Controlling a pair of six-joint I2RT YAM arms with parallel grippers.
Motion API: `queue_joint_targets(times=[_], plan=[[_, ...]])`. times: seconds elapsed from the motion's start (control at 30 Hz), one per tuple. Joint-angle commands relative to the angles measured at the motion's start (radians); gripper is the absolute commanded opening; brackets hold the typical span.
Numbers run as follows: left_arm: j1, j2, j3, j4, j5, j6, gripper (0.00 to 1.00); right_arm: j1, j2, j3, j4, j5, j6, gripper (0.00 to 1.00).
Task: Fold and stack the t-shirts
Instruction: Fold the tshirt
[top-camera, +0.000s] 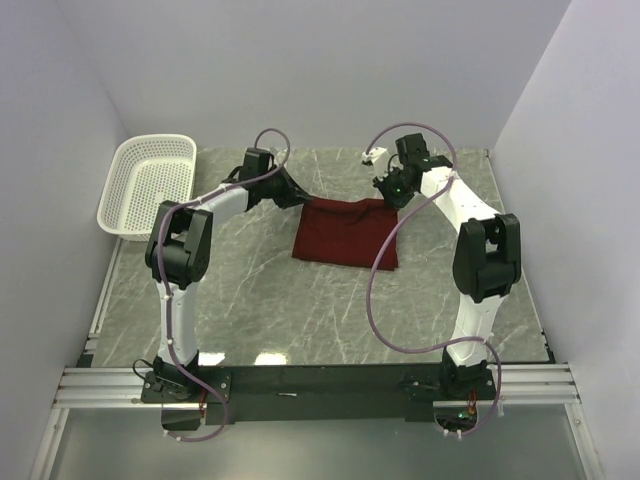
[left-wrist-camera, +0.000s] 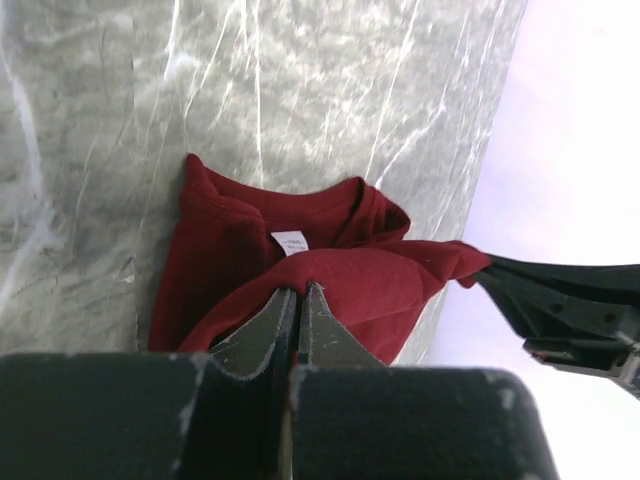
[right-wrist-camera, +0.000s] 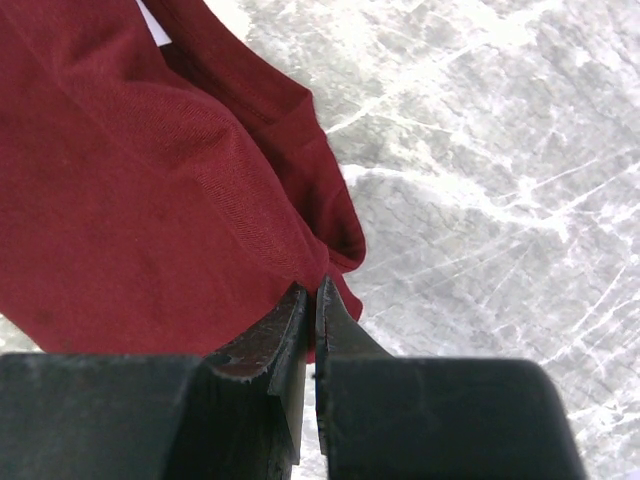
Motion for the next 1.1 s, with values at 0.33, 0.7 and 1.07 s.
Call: queue_joint_targets(times=[0.33,0.7,1.07], plan=[[0.011,0.010,0.196,-0.055,-0.157,-0.032,0.64,-0.016,-0.017,-0.047,0.227,0.274,0.213,0.65],[0.009,-0.340,-0.138,0.168,-0.073,0.196,0.69,-0.087,-0.143,-0.144,-0.003,-0.455,0.131,0.39],[-0.089,-0.021,-0.008,0.202,0.191,0.096,0.54,-0.087,0.081,-0.120,-0.288,-0.745,0.051,0.32]])
